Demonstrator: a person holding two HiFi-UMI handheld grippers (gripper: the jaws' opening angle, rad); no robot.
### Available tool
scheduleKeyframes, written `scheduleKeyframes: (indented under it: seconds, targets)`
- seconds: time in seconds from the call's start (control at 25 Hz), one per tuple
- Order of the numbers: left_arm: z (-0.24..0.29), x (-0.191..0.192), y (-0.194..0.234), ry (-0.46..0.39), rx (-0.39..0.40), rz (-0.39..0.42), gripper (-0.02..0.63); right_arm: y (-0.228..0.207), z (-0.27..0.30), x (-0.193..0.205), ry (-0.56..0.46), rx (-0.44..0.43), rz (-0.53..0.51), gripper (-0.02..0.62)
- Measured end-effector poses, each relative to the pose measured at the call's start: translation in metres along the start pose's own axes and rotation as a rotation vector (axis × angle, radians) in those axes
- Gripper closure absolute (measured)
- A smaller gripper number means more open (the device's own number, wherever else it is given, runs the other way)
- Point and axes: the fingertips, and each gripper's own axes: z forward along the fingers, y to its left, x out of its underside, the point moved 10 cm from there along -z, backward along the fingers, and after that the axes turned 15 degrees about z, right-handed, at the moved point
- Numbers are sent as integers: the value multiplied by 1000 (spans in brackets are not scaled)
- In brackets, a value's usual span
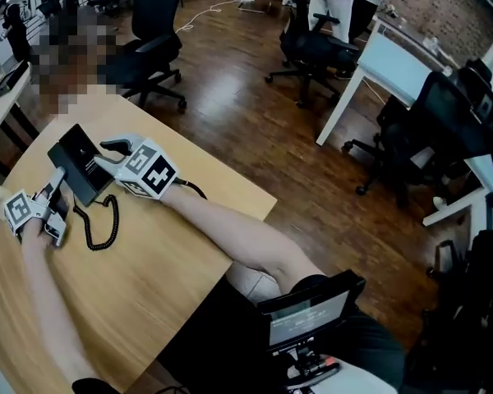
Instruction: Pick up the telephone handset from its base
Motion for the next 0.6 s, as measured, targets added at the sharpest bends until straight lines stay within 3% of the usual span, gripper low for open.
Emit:
scheduleKeyframes:
  seconds: [0.16, 0.32, 0.6]
  targets:
    - [6, 2, -5, 29, -29, 63, 399, 0, -1, 3, 8, -2, -5, 491]
    - [2, 5, -5, 36, 23, 37, 408, 0, 1, 1, 3, -7, -1, 492]
    - [16, 3, -10, 52, -29, 76, 408, 4, -3, 1, 12, -19, -4, 495]
